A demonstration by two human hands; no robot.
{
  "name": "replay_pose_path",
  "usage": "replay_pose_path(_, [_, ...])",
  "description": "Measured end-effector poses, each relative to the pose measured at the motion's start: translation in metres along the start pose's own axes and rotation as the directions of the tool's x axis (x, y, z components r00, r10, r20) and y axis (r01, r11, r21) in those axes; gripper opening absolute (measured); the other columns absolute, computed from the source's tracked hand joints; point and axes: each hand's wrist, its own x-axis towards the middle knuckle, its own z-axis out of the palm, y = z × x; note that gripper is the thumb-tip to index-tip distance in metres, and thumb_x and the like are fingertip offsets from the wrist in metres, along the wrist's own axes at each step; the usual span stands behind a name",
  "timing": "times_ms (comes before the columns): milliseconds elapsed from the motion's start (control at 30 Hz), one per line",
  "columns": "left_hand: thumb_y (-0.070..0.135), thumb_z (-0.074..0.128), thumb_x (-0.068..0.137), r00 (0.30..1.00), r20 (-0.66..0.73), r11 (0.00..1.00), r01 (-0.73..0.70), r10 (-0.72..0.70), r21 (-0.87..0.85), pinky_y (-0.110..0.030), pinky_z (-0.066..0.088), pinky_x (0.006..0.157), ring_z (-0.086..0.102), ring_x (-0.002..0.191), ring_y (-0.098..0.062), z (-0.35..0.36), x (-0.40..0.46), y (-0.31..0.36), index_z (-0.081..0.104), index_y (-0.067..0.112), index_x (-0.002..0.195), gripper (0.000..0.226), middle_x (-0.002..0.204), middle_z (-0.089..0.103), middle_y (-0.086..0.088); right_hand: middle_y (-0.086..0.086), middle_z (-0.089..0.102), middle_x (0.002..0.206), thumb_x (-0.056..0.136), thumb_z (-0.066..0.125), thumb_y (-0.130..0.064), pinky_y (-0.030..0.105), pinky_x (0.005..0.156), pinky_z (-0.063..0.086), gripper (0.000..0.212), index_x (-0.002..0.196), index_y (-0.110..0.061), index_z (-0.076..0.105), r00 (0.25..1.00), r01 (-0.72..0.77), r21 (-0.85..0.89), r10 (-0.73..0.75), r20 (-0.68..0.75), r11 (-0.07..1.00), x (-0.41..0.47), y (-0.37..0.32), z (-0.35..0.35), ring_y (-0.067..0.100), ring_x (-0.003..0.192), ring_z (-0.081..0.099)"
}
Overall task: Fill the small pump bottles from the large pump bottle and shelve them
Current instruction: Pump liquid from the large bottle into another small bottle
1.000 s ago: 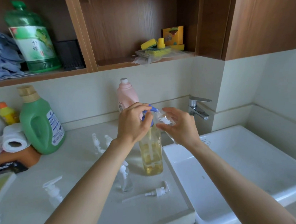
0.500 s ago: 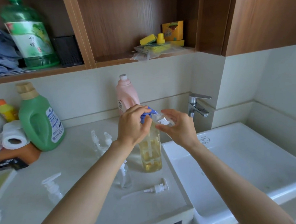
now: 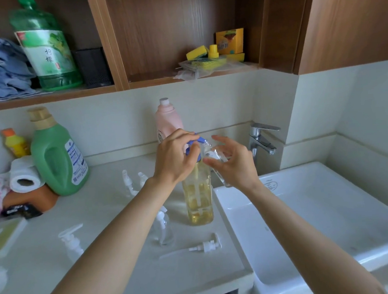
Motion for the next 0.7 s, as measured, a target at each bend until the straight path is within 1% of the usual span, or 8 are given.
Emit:
replay_pose_path(100, [0.027, 0.044, 0.08, 1.0, -0.003, 1.0, -0.019, 0.019, -0.003, -0.022, 0.048, 0.08, 0.063, 0.091, -0.01, 0.003, -0.006, -0.002, 0.075, 0.011, 0.093, 0.037, 0.098, 0.071, -0.001, -0.004, 0.071, 0.102, 0.071, 0.083, -0.036, 0.027, 0.096, 0.046, 0.063, 0.129, -0.031, 0.057, 1.0, -0.009, -0.006, 0.009, 0.02, 1.0, -0.001, 0.001, 0.0, 0.011, 0.103, 0.064])
replay_pose_path(233, [0.027, 0.045, 0.078, 0.999, 0.025, 0.999, -0.022, 0.021, 0.046, -0.023, 0.049, 0.081, 0.064, 0.093, -0.013, 0.009, -0.015, -0.008, 0.074, 0.01, 0.095, 0.038, 0.099, 0.07, -0.002, 0.001, 0.07, 0.109, 0.072, 0.083, -0.034, 0.018, 0.092, 0.043, 0.064, 0.13, -0.03, 0.057, 0.998, -0.019, -0.031, 0.021, 0.059, 0.999, -0.004, 0.005, -0.003, 0.01, 0.108, 0.062])
replay_pose_path(400, [0.028, 0.045, 0.076, 0.996, 0.08, 0.996, -0.052, 0.047, 0.065, -0.015, 0.043, 0.081, 0.059, 0.094, -0.007, 0.004, -0.013, -0.007, 0.075, 0.012, 0.096, 0.039, 0.099, 0.071, -0.001, -0.01, 0.064, 0.092, 0.072, 0.084, -0.033, 0.012, 0.087, 0.041, 0.061, 0.128, -0.028, 0.059, 0.998, -0.022, -0.018, 0.023, 0.066, 1.0, -0.004, 0.004, -0.003, 0.0, 0.092, 0.059])
replay_pose_path(467, [0.03, 0.043, 0.076, 0.992, 0.107, 0.995, -0.072, 0.064, 0.074, -0.012, 0.041, 0.081, 0.058, 0.095, -0.006, -0.002, -0.013, -0.006, 0.074, 0.011, 0.098, 0.042, 0.102, 0.07, 0.0, -0.011, 0.066, 0.094, 0.072, 0.083, -0.032, 0.015, 0.09, 0.043, 0.057, 0.124, -0.028, 0.061, 0.997, -0.02, 0.001, 0.02, 0.072, 1.0, -0.004, 0.005, -0.004, 0.0, 0.094, 0.06])
replay_pose_path(533, [0.034, 0.041, 0.077, 0.992, 0.129, 0.999, -0.02, 0.015, 0.04, -0.014, 0.042, 0.084, 0.06, 0.096, -0.007, -0.006, -0.007, -0.004, 0.074, 0.012, 0.099, 0.045, 0.106, 0.07, 0.002, -0.007, 0.071, 0.1, 0.073, 0.083, -0.029, 0.022, 0.092, 0.048, 0.046, 0.115, -0.026, 0.065, 0.995, -0.034, 0.067, 0.028, 0.095, 0.997, -0.005, 0.008, -0.007, 0.004, 0.101, 0.064])
replay_pose_path(600, [0.04, 0.04, 0.078, 0.984, 0.151, 0.995, 0.094, -0.09, -0.02, -0.022, 0.045, 0.086, 0.062, 0.093, -0.01, -0.012, 0.002, 0.0, 0.073, 0.013, 0.1, 0.048, 0.107, 0.069, 0.002, -0.002, 0.072, 0.104, 0.073, 0.084, -0.023, 0.03, 0.093, 0.052, 0.038, 0.107, -0.025, 0.065, 0.992, -0.056, 0.181, 0.034, 0.12, 0.982, -0.006, 0.013, -0.013, 0.01, 0.104, 0.066])
replay_pose_path(633, [0.042, 0.04, 0.078, 0.981, 0.152, 0.99, 0.13, -0.121, -0.049, -0.024, 0.046, 0.086, 0.061, 0.092, -0.011, -0.016, 0.005, 0.004, 0.072, 0.012, 0.102, 0.05, 0.107, 0.068, 0.002, -0.002, 0.073, 0.103, 0.075, 0.083, -0.02, 0.03, 0.093, 0.053, 0.035, 0.104, -0.025, 0.064, 0.991, -0.072, 0.254, 0.041, 0.124, 0.964, -0.008, 0.014, -0.017, 0.012, 0.104, 0.066])
replay_pose_path(700, [0.044, 0.043, 0.08, 0.991, 0.101, 0.991, 0.1, -0.091, -0.091, -0.019, 0.043, 0.088, 0.059, 0.096, -0.009, -0.02, 0.003, 0.014, 0.069, 0.009, 0.108, 0.052, 0.108, 0.067, 0.0, -0.003, 0.074, 0.098, 0.081, 0.077, -0.012, 0.028, 0.091, 0.053, 0.028, 0.103, -0.022, 0.063, 0.992, -0.088, 0.423, 0.04, 0.122, 0.902, -0.012, 0.012, -0.028, 0.013, 0.099, 0.068])
